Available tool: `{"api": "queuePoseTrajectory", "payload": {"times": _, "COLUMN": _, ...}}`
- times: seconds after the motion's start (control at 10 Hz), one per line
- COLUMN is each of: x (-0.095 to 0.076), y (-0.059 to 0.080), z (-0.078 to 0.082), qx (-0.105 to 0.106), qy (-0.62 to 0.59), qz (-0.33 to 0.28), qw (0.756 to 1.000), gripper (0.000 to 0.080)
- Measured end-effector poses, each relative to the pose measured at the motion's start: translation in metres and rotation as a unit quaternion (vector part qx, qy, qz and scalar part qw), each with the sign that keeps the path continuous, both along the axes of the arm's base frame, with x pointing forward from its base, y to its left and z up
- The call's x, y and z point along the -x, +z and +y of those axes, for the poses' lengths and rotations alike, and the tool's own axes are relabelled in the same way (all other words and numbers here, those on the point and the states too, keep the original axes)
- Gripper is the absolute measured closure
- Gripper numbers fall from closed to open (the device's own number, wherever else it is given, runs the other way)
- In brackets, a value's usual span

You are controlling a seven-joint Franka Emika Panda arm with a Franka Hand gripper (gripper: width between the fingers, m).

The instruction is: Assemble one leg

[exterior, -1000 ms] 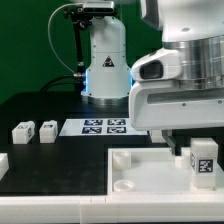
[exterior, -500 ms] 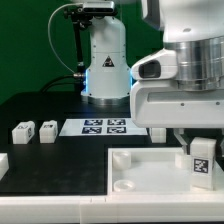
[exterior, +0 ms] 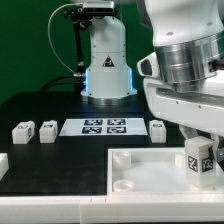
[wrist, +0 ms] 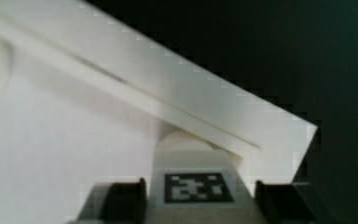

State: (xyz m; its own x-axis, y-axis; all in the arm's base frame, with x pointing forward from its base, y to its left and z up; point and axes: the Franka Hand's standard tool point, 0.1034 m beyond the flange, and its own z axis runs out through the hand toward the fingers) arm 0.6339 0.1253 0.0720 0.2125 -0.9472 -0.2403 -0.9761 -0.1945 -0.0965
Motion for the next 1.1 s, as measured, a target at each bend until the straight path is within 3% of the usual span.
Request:
{"api": "queuePoseTrajectory", "payload": {"times": 0.4, "x": 0.0019, "y": -0.0014, "z": -0.0001, "qx": 0.001, "qy": 0.041, "qz": -0.007, "qw": 0.999, "gripper": 0.0506}}
{"api": "queuePoseTrajectory", "payload": {"times": 0.5, "x": 0.0071, "y": -0.0008, "z": -0.0001, "qx": 0.020, "qy": 0.202, "qz": -0.014, "qw": 0.979, "gripper": 0.0506}}
{"api": "queuePoseTrajectory", "payload": {"times": 0.6, "x": 0.0037, "y": 0.0002, "z": -0.0002, "qx": 0.025, "qy": 0.251, "qz": -0.028, "qw": 0.967, "gripper": 0.0391}}
{"api": "queuePoseTrajectory", "payload": {"times": 0.7, "x": 0.0045, "y": -0.0007, "z": -0.0010, "qx": 0.025, "qy": 0.283, "qz": -0.035, "qw": 0.958, "gripper": 0.0219}}
{"api": "queuePoseTrajectory", "payload": {"times": 0.8, "x": 0.0045, "y": -0.0010, "z": -0.0016, "qx": 0.026, "qy": 0.339, "qz": -0.049, "qw": 0.939, "gripper": 0.0219}}
{"api": "queuePoseTrajectory", "payload": {"times": 0.9, "x": 0.0045, "y": -0.0011, "z": -0.0023, "qx": 0.028, "qy": 0.399, "qz": -0.063, "qw": 0.914, "gripper": 0.0161}}
{"api": "queuePoseTrajectory", "payload": {"times": 1.0, "x": 0.0037, "y": -0.0010, "z": -0.0057, "qx": 0.055, "qy": 0.505, "qz": -0.075, "qw": 0.858, "gripper": 0.0153}}
{"api": "queuePoseTrajectory", "payload": {"times": 1.1, "x": 0.0017, "y": 0.0003, "z": -0.0083, "qx": 0.070, "qy": 0.607, "qz": -0.087, "qw": 0.787, "gripper": 0.0151}}
